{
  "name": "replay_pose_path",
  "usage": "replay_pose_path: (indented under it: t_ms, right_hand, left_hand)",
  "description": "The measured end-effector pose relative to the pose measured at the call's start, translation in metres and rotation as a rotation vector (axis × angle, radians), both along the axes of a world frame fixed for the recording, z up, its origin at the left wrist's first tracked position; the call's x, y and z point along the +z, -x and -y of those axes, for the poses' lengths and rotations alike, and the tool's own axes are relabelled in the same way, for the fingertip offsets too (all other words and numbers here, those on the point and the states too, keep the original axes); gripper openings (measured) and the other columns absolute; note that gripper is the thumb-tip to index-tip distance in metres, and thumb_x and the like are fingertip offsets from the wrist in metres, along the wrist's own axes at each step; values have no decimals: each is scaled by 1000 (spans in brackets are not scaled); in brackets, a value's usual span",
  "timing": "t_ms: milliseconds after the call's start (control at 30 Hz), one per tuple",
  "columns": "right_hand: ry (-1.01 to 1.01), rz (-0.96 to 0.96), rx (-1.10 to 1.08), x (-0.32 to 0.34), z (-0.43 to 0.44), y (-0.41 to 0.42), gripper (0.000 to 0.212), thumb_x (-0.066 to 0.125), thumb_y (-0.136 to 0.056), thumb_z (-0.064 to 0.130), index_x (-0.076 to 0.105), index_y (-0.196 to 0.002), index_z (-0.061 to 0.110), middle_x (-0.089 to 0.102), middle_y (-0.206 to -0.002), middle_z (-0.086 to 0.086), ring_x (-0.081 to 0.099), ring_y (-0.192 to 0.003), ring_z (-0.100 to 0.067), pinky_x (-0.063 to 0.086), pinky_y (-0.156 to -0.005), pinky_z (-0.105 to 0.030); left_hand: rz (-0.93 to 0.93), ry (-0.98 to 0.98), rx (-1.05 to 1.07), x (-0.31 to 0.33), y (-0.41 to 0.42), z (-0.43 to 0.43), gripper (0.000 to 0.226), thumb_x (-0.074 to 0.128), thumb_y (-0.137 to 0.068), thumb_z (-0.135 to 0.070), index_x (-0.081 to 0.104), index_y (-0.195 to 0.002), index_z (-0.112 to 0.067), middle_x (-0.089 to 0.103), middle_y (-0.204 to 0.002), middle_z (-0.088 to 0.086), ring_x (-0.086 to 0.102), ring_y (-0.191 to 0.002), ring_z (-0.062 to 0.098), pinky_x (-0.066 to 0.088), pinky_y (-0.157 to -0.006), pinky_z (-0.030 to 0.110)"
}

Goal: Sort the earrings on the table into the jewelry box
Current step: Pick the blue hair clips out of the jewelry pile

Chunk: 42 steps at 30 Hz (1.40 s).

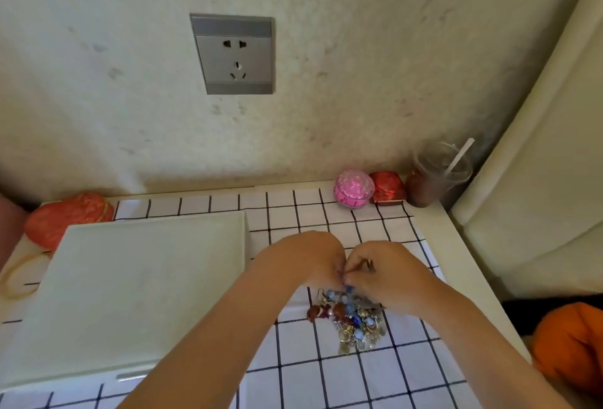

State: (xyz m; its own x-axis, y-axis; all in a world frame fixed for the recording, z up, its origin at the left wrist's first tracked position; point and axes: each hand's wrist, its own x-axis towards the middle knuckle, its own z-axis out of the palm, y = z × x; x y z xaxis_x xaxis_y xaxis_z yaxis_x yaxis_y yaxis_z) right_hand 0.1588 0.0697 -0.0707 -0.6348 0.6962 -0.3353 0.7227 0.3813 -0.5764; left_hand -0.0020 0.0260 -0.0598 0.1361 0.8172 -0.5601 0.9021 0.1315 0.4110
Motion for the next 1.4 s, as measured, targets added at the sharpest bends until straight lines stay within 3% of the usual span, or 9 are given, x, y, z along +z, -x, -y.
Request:
replay_pose_path:
  t_ms: [133, 267, 400, 600, 800, 933, 1033, 1167, 1400]
  right_hand:
    - [15, -203, -97, -3, 2, -9, 12, 74, -86, 18, 71, -78, 27, 71, -78, 12, 62, -66, -2, 47, -60, -18]
    - [77, -429, -194, -6, 19, -18, 12, 71, -89, 9, 69, -91, 21, 69, -76, 2, 62, -60, -10, 47, -51, -21]
    - [233, -610, -317, -2, 49, -33, 23, 68, -90, 0, 66, -109, 13, 66, -80, -13, 64, -58, -15, 54, -51, -30]
    - [137, -562, -294, -3, 77, -62, 25, 68, -89, -2, 70, -102, 19, 68, -83, -5, 65, -60, -9, 56, -57, -24]
    - [-32, -498, -144, 19, 69, -73, 22, 71, -89, 15, 72, -104, 31, 69, -95, 9, 68, -81, -8, 55, -79, -26]
    - [-12, -493, -83, 29, 68, -75, 22, 75, -87, 18, 73, -105, 29, 72, -95, 8, 68, -89, -6, 53, -86, -25]
    - [18, -561, -62, 34, 69, -66, 24, 78, -83, 14, 73, -99, 31, 76, -87, 2, 72, -78, -9, 51, -71, -22]
    - [32, -645, -101, 34, 70, -50, 26, 82, -79, 11, 74, -99, 25, 74, -86, 2, 71, -69, -9, 52, -58, -18]
    - [-74, -495, -40, 20, 70, -42, 18, 70, -92, 27, 72, -109, 24, 71, -95, 9, 69, -68, -8, 52, -73, -25]
  left_hand:
    - [-1, -116, 35, 3, -4, 9, 19, 64, -89, -35, 69, -95, -17, 68, -101, 2, 63, -97, 21, 52, -88, 36]
    - [43, -293, 163, 2, -7, 32, 19, 63, -91, -41, 64, -103, -26, 63, -108, -5, 58, -102, 16, 48, -88, 33]
    - [143, -415, 295, 6, -17, 62, 13, 69, -87, -36, 61, -90, -27, 64, -100, -7, 60, -95, 14, 51, -84, 32]
    - [117, -447, 479, 7, -40, 92, 13, 72, -84, -31, 61, -77, -28, 66, -85, -7, 62, -78, 12, 51, -69, 25]
    - [-58, -420, 400, -3, -62, 105, 7, 70, -86, -31, 67, -91, -30, 67, -98, -11, 61, -99, 13, 52, -89, 34]
    - [-102, -502, 388, -4, -67, 105, 23, 66, -89, -24, 65, -110, -32, 59, -113, -8, 58, -103, 12, 50, -92, 32]
    - [134, -568, 447, 9, -78, 109, 40, 53, -92, -3, 61, -124, -25, 59, -118, -5, 59, -99, 15, 50, -83, 28]
    - [575, -502, 686, 24, -90, 124, 36, 49, -89, 1, 67, -114, -17, 74, -100, 1, 70, -96, 18, 53, -88, 34]
    - [471, -517, 814, 3, -79, 158, 8, 68, -88, -11, 74, -93, -8, 74, -83, 14, 64, -69, 16, 52, -62, 20]
